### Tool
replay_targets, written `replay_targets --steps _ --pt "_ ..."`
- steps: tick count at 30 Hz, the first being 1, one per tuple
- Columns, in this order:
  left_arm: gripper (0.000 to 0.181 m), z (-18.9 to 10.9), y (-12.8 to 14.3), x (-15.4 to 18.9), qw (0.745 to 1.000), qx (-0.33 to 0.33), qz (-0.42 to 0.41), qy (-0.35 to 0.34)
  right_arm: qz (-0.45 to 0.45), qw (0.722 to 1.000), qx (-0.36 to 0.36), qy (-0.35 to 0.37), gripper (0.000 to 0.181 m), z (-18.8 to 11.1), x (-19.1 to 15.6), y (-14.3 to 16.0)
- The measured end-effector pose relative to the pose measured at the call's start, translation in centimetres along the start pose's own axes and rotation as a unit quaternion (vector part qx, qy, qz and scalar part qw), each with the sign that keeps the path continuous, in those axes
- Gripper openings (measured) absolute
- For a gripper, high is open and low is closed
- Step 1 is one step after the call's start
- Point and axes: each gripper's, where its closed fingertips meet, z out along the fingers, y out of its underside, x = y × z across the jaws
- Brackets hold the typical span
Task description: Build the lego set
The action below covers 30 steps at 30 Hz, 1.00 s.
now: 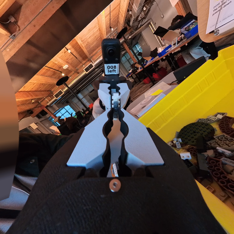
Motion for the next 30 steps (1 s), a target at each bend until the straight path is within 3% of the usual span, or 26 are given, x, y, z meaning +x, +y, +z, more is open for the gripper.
replay_targets --steps 7,20,25,30 --pt "0.01 0.2 0.5 0.0 1.0 -0.012 -0.007 0.012 -0.033 0.999 -0.02 0.023 0.005 0.1 0.1 0.4" --pt "0.008 -0.3 0.0 3.3 0.989 0.005 -0.049 0.142 0.044 0.993 0.001 -0.107 0.003 0.1 -3.1 -0.2" --pt "0.009 0.0 0.5 0.8 0.999 -0.013 -0.006 0.04 0.015 0.999 -0.014 -0.036 0.005 0.1 -0.9 0.4" --pt "0.01 0.1 0.8 0.1 1.0 -0.024 0.007 0.004 0.036 0.999 0.0 -0.018 0.005 0.3 -0.2 0.4"
